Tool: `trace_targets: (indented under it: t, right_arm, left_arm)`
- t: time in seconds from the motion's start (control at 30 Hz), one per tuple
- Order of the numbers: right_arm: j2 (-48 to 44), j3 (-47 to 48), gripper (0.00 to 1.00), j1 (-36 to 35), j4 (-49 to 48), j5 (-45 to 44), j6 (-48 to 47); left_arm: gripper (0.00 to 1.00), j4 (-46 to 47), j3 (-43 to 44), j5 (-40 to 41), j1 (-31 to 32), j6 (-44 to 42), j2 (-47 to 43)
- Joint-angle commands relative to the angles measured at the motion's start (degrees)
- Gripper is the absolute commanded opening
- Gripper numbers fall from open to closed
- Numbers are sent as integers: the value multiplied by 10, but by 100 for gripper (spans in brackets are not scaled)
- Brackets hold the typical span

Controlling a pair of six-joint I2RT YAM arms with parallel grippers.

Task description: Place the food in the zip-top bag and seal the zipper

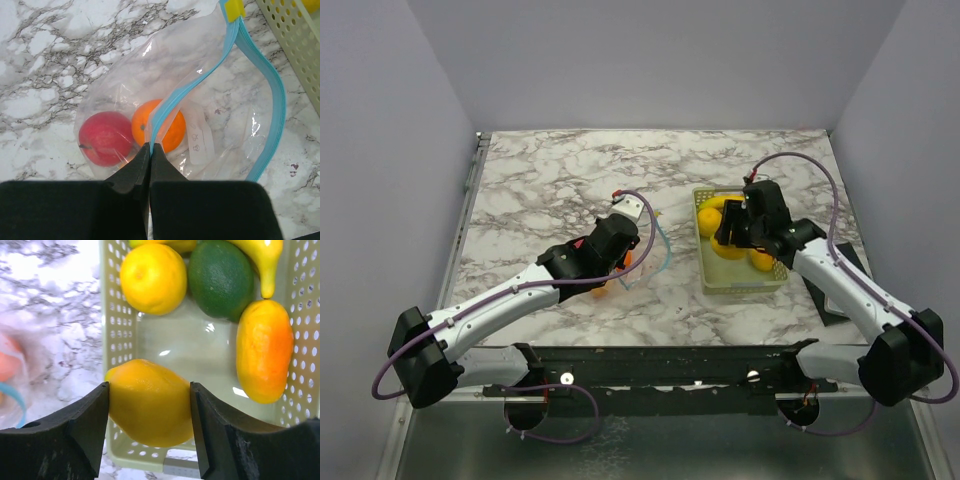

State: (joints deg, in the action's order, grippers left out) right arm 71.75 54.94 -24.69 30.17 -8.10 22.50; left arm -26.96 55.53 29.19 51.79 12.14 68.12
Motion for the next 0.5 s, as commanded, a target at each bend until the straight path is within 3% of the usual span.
trace_targets:
  t: [0.0, 0.47]
  right_arm:
    - [-35, 31, 6, -7, 30, 39, 22]
    - [-52, 72, 6, -113, 4, 53, 87]
  left_arm:
    - [0, 2, -6, 6, -3, -2, 4]
    - [0, 2, -6, 7, -4, -1, 2]
